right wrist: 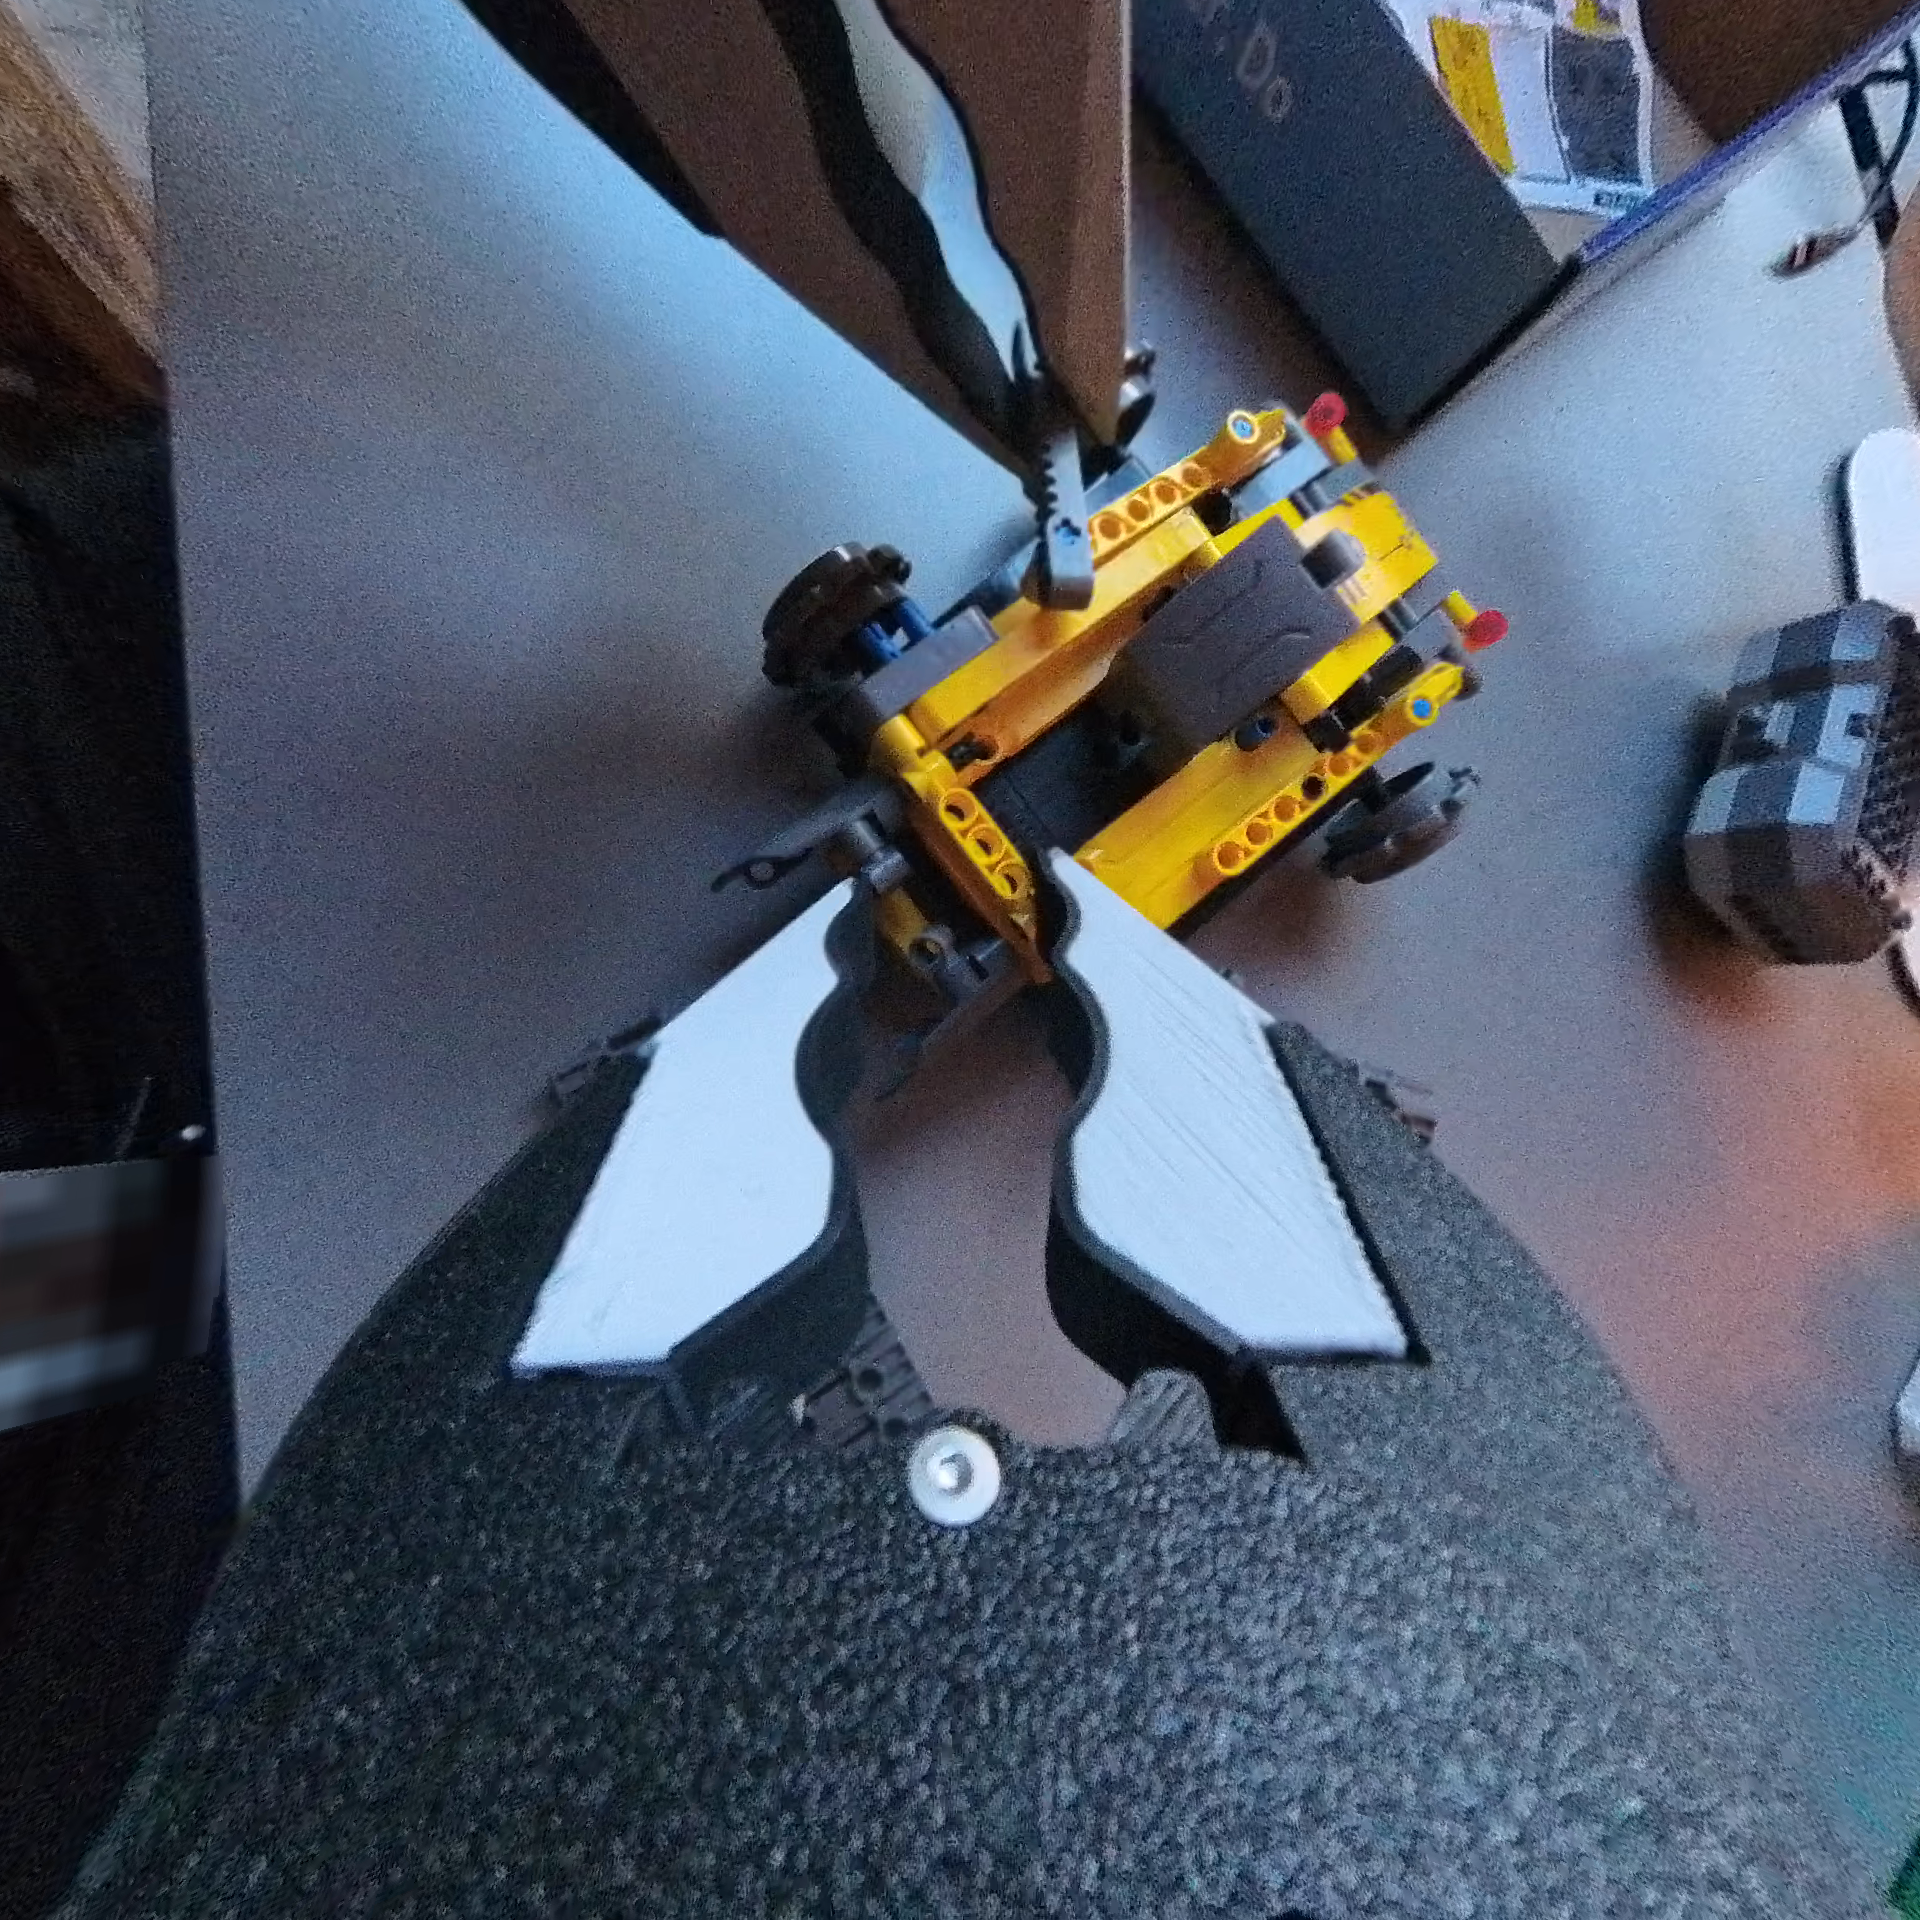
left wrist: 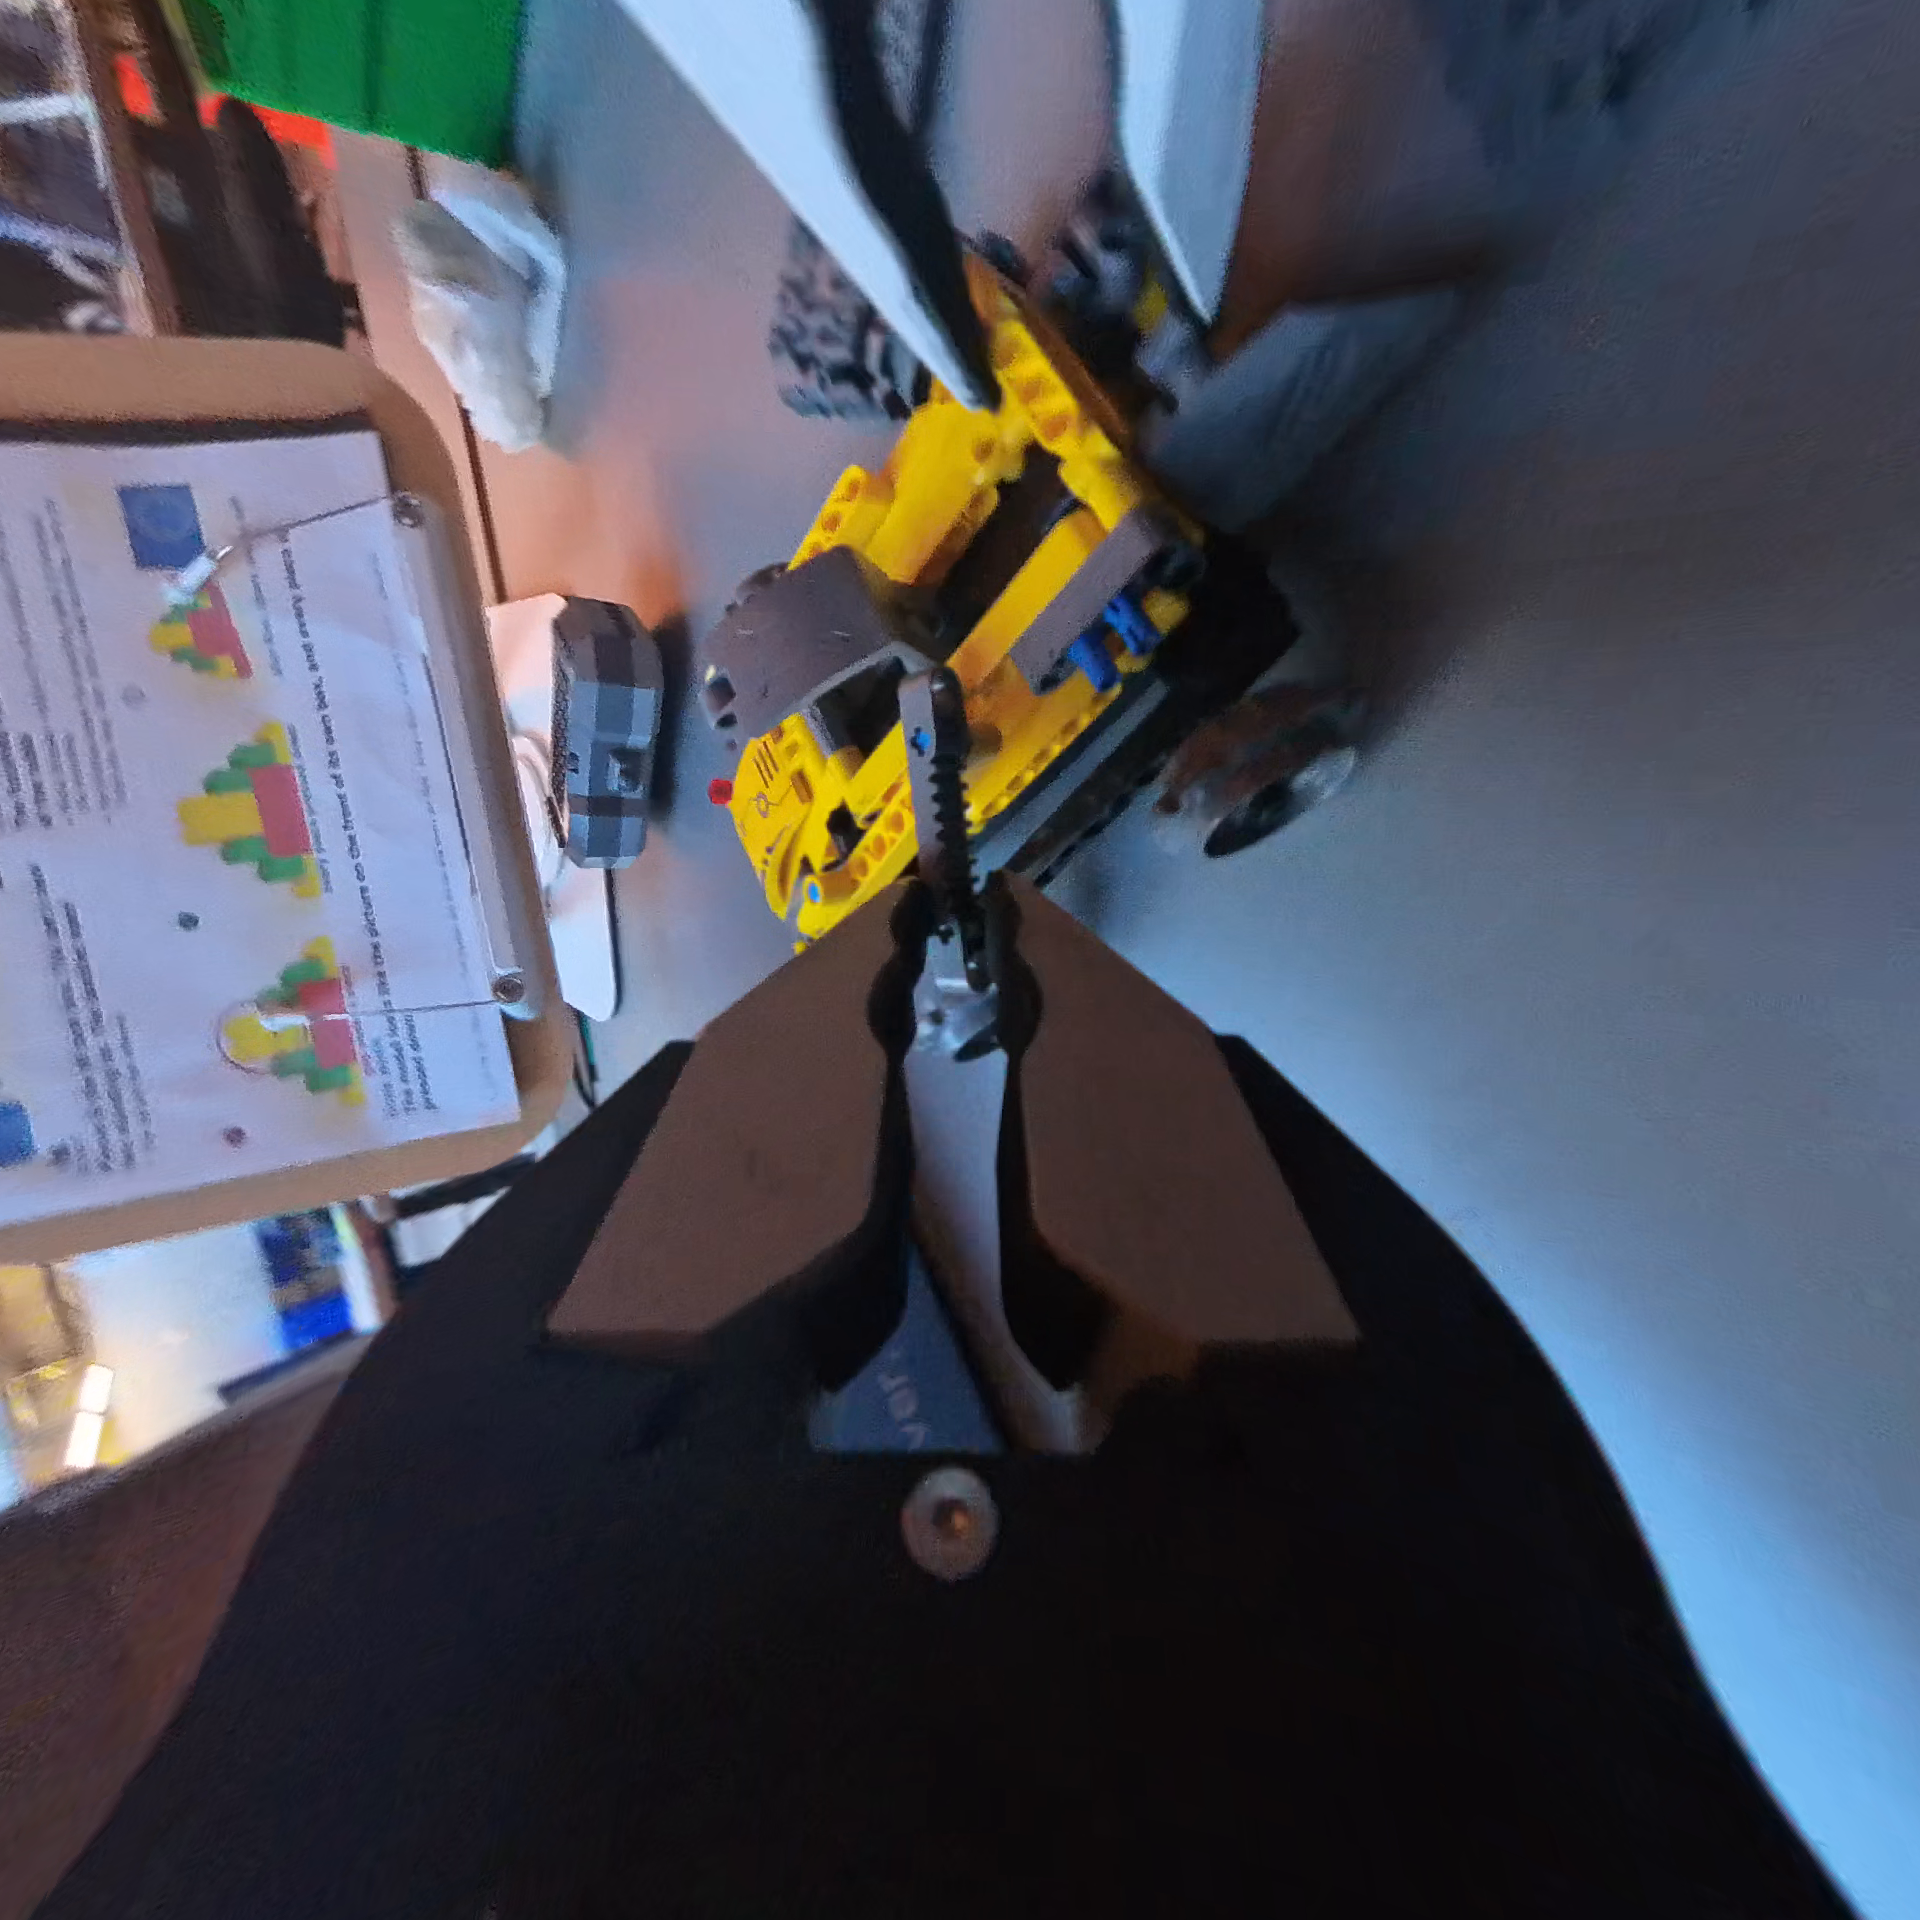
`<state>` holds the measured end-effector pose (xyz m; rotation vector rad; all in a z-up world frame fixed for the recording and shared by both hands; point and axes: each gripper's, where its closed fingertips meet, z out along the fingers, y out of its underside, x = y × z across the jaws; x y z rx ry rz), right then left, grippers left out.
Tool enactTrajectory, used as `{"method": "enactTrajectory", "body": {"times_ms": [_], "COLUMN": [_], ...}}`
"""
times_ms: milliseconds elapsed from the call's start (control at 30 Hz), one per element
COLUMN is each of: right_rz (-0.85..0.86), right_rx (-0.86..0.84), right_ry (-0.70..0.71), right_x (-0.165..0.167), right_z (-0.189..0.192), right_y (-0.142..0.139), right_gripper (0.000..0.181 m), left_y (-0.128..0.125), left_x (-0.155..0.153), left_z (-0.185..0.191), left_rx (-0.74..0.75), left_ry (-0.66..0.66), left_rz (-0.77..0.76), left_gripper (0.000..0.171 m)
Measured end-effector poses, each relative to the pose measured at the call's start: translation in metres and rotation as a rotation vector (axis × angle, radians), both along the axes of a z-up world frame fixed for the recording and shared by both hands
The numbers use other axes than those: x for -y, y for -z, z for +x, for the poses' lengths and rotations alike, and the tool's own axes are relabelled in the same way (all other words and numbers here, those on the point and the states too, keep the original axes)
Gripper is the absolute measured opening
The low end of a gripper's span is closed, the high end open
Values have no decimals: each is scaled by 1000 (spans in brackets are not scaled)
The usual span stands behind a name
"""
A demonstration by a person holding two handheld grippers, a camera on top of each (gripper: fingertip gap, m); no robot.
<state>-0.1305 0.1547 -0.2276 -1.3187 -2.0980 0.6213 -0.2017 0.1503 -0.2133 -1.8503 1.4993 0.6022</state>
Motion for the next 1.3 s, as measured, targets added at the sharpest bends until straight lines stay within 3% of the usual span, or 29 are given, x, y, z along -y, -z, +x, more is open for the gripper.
{"method": "enactTrajectory", "body": {"times_ms": [133,200,367,533,633,733,800,900,1000,1100,1200,1300], "right_rz": [-11,-59,-109,-44,-78,-205,-251,-150,-27,42,169,70], "right_rx": [32,49,-3,-43,-32,-115,-154,-145,-99,-27,4,-25], "right_ry": [70,117,181,152,204,208,183,180,159,105,168,203], "right_x": [-5,-11,-24,-25,-36,-17,4,9,4,3,-26,-27], "right_z": [13,17,13,10,16,8,-1,-13,-17,-3,15,21], "right_y": [4,5,-6,-12,-15,-33,-35,-19,-5,-3,-4,-5], "right_gripper": [27,11,14,13,18,31,35,38,33,32,23,24], "left_y": [-7,-3,9,5,-1,0,8,7,6,4,7,9], "left_x": [7,12,2,-1,3,1,-4,-3,4,20,40,42], "left_z": [29,38,32,26,30,25,16,27,35,48,59,65], "left_rx": [257,375,603,624,664,748,704,673,706,737,657,596], "left_ry": [-125,-179,-412,-372,-298,-312,-330,-229,-223,-201,-145,-128], "left_rz": [-37,-102,-160,-127,-230,-332,-323,-303,-356,-410,-406,-339], "left_gripper": [8,7,7,7,7,6,6,7,8,11,8,8]}}
